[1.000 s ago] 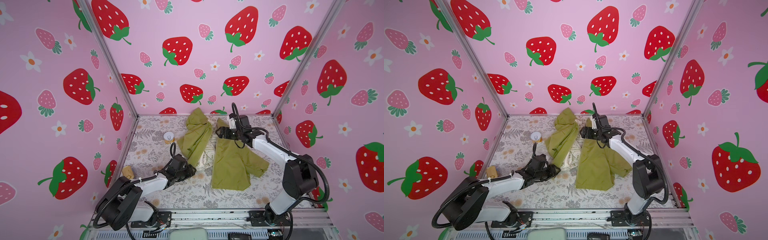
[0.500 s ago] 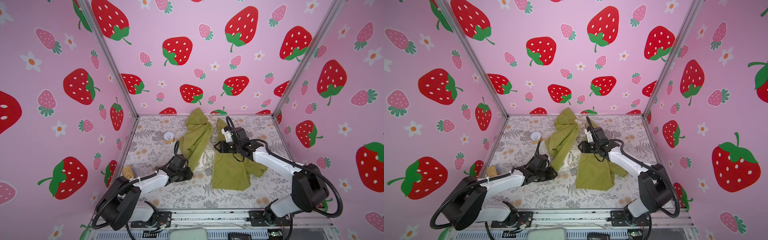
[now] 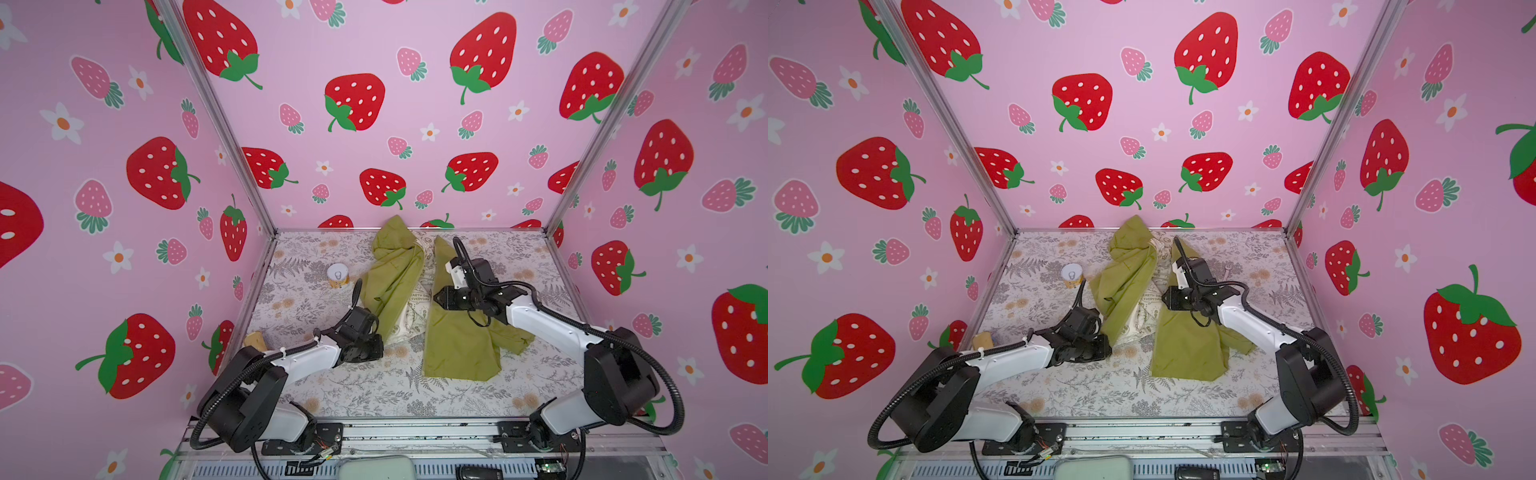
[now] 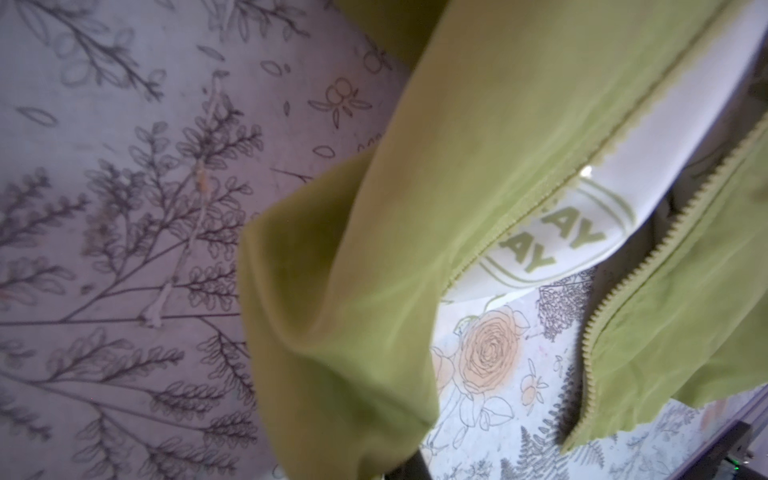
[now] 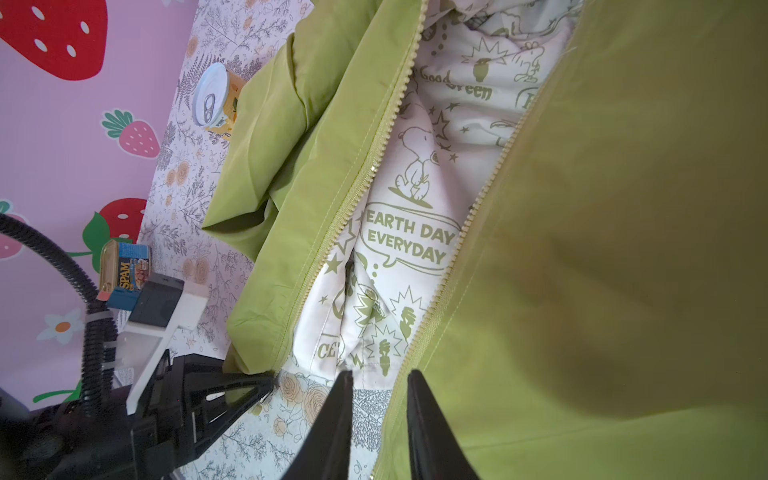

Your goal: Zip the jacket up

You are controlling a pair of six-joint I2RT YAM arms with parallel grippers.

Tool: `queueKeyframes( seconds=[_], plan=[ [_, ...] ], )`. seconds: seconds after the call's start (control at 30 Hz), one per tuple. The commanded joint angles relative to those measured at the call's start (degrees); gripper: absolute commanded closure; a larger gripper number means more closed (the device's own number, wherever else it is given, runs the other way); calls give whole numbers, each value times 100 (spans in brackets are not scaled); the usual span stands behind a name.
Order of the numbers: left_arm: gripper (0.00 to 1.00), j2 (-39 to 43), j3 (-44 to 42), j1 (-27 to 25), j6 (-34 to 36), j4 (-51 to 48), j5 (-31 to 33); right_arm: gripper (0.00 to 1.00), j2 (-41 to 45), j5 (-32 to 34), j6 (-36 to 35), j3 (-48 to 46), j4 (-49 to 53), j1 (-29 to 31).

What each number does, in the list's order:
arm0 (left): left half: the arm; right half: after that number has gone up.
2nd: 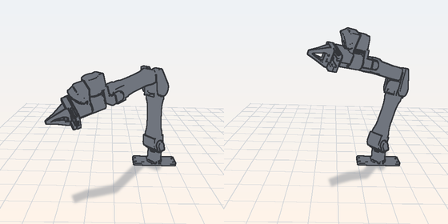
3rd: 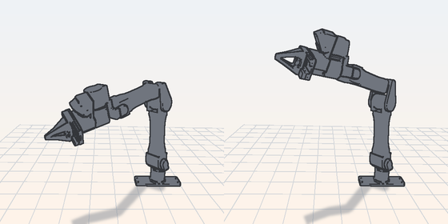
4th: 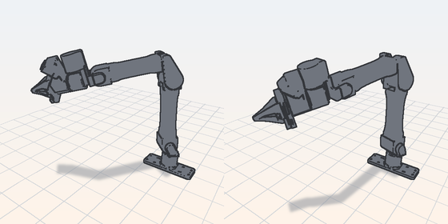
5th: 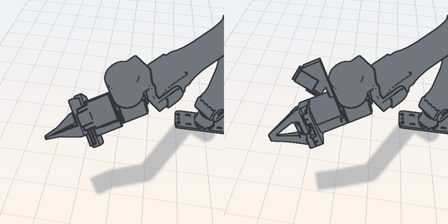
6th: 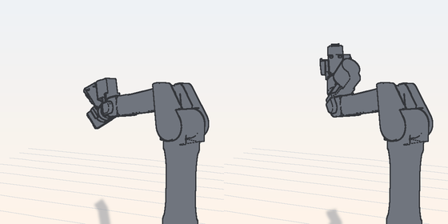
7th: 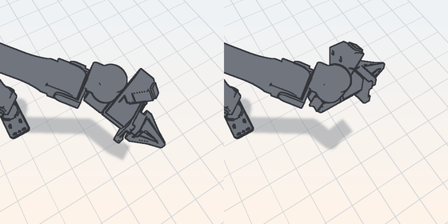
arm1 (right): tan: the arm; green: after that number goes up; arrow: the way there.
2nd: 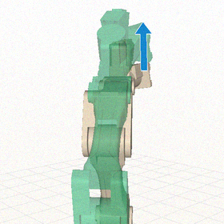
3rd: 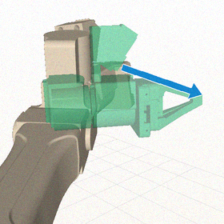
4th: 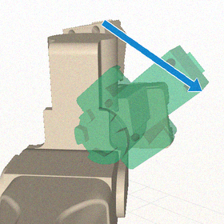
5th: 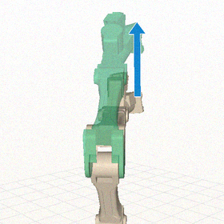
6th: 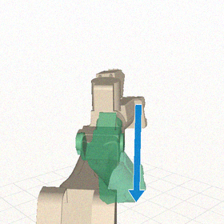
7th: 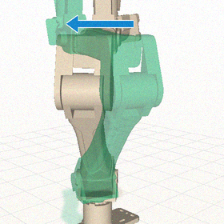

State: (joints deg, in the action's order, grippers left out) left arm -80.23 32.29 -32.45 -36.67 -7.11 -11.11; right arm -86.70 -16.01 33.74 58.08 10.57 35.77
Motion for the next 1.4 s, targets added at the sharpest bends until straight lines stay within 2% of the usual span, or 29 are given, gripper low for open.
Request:
queueKeyframes(
  seconds=[0.0, 0.07, 0.17, 0.2, 0.37, 0.5, 0.6, 0.63, 0.67, 0.8, 0.93, 1.0, 1.1, 1.17, 1.23, 1.37],
  plan=[
    [93, 8, 119, 28, 90, -212, -39, 74, 269, -60, -2, -67, 68, 0],
    [100, 125, 110, 20, 93, -157, -187, 67, 420, -83, 26, -102, 66, 0],
    [100, 369, 127, 19, 105, -3, -560, 54, 709, -129, 82, -152, 34, -8],
    [100, 444, 149, 20, 99, 56, -692, 53, 779, -174, 102, -158, 21, -8],
    [100, 799, 292, 23, -60, 621, -1499, 62, 1012, -600, 336, -170, -33, -126],
    [100, 881, 445, 18, -345, 1354, -2101, 60, 1206, -1173, 704, -374, -449, -243],
    [100, 903, 590, 17, -535, 1888, -2311, 49, 1378, -1526, 1132, -624, -858, -324],
    [100, 903, 641, 19, -591, 2049, -2354, 49, 1426, -1592, 1311, -721, -984, -334],
    [100, 895, 699, 21, -666, 2208, -2389, 44, 1446, -1680, 1495, -834, -1128, -342],
    [100, 872, 898, 16, -845, 2561, -2430, 40, 1416, -2154, 2351, -1437, -2056, -343],
    [100, 800, 1012, 20, -990, 2778, -2439, 38, 1381, -2481, 3339, -2163, -3554, -345],
    [100, 742, 1058, 13, -1022, 2795, -2423, 35, 1443, -2384, 3247, -2158, -3447, -334],
    [100, 667, 1094, 26, -1071, 2806, -2382, 22, 1789, -1808, 2532, -1878, -2473, -299],
    [100, 646, 1076, 30, -1103, 2834, -2336, 2, 2094, -1194, 2050, -1667, -1751, -291],
    [100, 665, 1076, 15, -1079, 2822, -2279, 1, 2256, -709, 1745, -1474, -1199, -311],
    [100, 666, 1134, 32, -1014, 2750, -2168, 1, 2354, -265, 1382, -1185, -675, -413]
  ],
)
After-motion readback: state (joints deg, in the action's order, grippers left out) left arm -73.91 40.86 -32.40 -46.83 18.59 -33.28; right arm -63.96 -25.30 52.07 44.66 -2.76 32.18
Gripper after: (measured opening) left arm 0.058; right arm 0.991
